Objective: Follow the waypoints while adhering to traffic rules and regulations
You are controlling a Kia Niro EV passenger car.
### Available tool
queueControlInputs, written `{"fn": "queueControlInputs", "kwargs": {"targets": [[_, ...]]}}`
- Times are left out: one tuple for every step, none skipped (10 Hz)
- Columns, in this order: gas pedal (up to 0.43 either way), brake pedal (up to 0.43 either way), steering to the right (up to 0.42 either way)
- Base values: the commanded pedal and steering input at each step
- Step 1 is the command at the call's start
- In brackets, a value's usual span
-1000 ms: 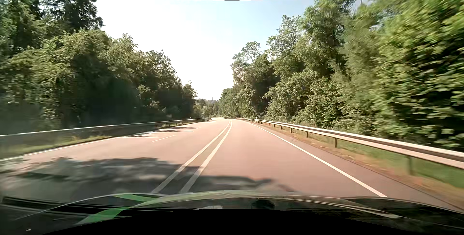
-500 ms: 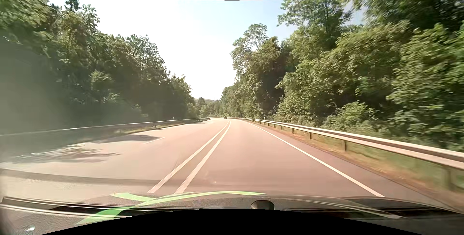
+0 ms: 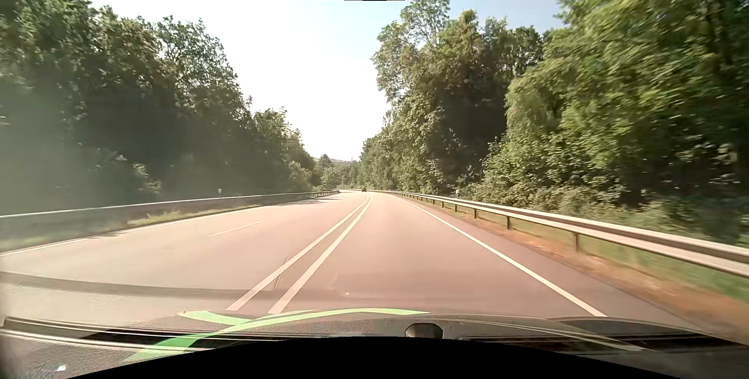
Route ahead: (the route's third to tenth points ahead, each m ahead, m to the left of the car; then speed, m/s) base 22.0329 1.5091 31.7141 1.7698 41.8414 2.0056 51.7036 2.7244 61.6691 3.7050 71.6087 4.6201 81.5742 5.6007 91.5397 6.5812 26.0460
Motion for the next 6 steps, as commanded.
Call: {"fn": "queueControlInputs", "kwargs": {"targets": [[0.079, 0.000, -0.009], [0.079, 0.000, -0.010], [0.000, 0.000, -0.010], [0.000, 0.000, -0.010], [0.000, 0.000, -0.010], [0.000, 0.000, -0.010]]}}
